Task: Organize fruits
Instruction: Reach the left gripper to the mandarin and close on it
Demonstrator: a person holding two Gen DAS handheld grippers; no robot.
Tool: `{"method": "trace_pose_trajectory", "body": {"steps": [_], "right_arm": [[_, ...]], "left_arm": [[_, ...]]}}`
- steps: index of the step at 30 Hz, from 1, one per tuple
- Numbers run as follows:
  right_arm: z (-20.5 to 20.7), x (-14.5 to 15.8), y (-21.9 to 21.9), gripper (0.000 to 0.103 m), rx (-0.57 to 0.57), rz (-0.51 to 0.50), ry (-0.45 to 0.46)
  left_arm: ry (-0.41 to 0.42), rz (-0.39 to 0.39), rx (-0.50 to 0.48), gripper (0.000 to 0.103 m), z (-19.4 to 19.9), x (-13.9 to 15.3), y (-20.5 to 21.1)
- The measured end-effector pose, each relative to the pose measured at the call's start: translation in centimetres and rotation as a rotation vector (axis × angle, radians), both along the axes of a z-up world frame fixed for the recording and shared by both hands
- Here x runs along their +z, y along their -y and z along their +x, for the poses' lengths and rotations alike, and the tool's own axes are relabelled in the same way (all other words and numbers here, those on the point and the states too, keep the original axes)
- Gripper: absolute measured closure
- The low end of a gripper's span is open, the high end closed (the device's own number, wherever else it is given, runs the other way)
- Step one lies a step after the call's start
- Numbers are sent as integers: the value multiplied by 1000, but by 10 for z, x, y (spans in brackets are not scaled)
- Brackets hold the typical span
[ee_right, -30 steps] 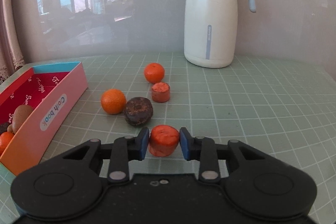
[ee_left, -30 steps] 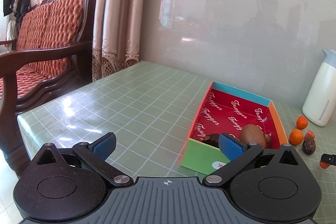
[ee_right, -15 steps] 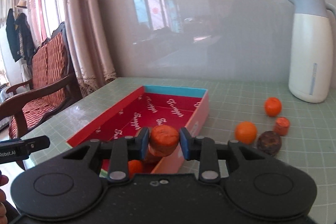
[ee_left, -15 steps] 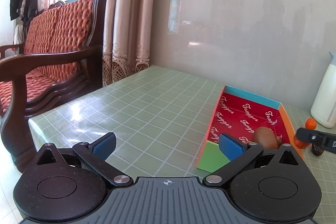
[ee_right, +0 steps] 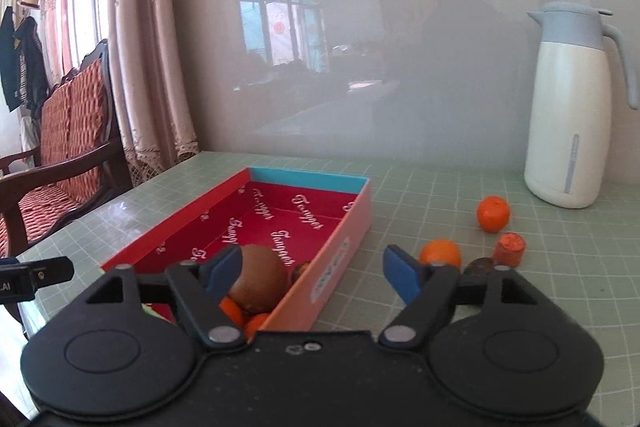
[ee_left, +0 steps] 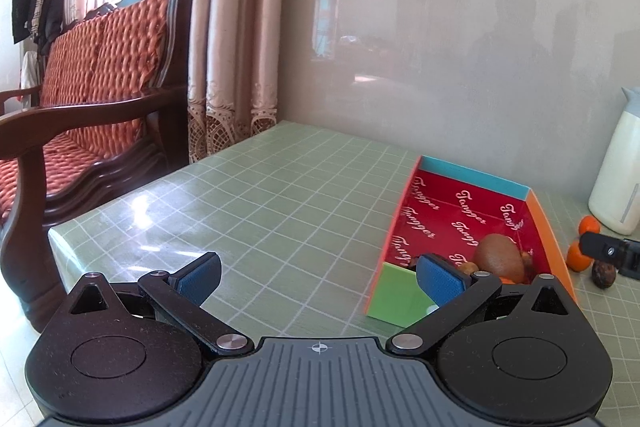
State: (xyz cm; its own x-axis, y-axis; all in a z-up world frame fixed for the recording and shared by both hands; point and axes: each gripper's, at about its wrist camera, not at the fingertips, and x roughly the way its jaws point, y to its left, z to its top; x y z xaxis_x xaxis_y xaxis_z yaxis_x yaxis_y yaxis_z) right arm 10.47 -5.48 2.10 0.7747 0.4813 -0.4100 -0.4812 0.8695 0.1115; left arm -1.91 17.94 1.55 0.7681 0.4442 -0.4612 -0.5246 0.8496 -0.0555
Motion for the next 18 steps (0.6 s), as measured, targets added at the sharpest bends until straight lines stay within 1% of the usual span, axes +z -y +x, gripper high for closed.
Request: {"method": "trace_pose_trajectory", "body": {"steps": [3, 4, 6, 7, 8, 9, 10, 11, 12, 13, 18], "right_arm": [[7, -2, 19, 22, -65, 16, -29], [7, -2, 19, 21, -65, 16, -29], [11, -6, 37, 15, -143, 21, -57], [12, -7, 43, 14, -170, 15, -67], [12, -7, 43, 11, -170, 15, -67], [14, -9, 53, 11, -218, 1, -80], [15, -10, 58, 10, -238, -7, -85], [14, -11, 62, 7, -266, -18, -90], [14, -11, 68, 3, -288, -26, -89], [12, -10, 74, 1, -307, -33, -83], [8, -7, 100, 0, -434, -101, -40]], "left_arm": [[-4, 2, -15, 0, 4, 0, 6], [-5, 3, -19, 0, 5, 0, 9], [-6, 3, -29, 0, 7, 1, 14], [-7, 4, -36, 0, 9, 1, 18], [-8, 6, -43, 0, 10, 1, 21], [-10, 8, -53, 0, 11, 1, 25], [-12, 11, -63, 0, 13, 1, 29], [-13, 18, -76, 0, 15, 1, 34], [-14, 25, -87, 0, 17, 1, 39], [-16, 33, -102, 0, 19, 1, 45], [-11, 39, -199, 0, 33, 3, 75]]}}
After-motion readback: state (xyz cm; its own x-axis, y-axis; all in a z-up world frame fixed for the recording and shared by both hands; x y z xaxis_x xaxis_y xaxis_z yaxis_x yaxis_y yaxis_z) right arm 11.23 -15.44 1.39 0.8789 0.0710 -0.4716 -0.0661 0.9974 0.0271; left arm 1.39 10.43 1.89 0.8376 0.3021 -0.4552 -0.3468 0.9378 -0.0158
